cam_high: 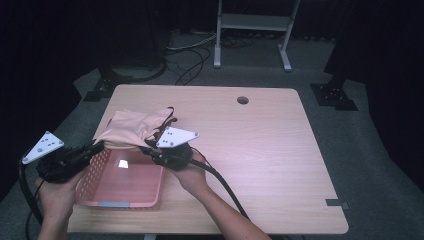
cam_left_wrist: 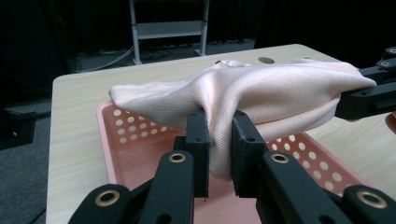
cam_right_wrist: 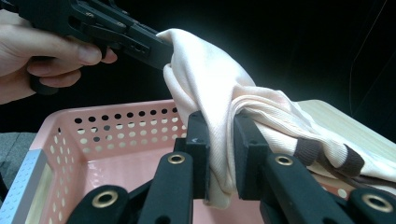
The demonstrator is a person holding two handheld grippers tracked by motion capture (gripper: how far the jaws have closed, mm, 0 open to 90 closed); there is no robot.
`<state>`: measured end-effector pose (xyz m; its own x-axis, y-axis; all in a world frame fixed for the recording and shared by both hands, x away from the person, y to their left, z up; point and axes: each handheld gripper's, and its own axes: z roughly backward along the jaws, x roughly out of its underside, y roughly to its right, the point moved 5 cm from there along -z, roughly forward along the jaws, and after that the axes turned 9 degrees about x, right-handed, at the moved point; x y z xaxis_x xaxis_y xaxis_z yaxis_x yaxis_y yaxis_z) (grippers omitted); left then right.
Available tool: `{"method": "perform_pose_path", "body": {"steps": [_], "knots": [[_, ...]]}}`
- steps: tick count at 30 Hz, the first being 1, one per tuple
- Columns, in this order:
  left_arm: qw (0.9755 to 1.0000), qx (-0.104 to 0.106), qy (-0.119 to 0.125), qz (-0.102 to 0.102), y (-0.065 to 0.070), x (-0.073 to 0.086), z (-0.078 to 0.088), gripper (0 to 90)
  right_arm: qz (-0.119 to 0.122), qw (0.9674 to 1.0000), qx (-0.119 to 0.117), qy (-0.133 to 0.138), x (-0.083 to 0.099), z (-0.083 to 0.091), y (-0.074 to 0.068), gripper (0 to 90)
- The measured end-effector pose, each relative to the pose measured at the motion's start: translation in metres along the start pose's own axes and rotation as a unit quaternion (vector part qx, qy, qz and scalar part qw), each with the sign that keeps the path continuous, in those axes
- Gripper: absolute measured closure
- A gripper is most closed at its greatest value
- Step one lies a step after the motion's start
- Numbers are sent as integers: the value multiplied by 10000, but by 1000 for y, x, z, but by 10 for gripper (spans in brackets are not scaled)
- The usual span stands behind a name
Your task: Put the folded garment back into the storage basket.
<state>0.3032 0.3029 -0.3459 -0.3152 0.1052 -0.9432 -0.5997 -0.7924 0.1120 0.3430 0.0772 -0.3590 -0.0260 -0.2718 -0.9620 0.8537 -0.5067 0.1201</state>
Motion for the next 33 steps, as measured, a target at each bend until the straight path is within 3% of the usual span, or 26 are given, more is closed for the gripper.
{"method": "perform_pose_path", "body": {"steps": [33], "knots": [[9996, 156, 149, 199, 3, 7, 9, 804, -23, 9999, -133, 54, 5, 5, -9, 789]]}}
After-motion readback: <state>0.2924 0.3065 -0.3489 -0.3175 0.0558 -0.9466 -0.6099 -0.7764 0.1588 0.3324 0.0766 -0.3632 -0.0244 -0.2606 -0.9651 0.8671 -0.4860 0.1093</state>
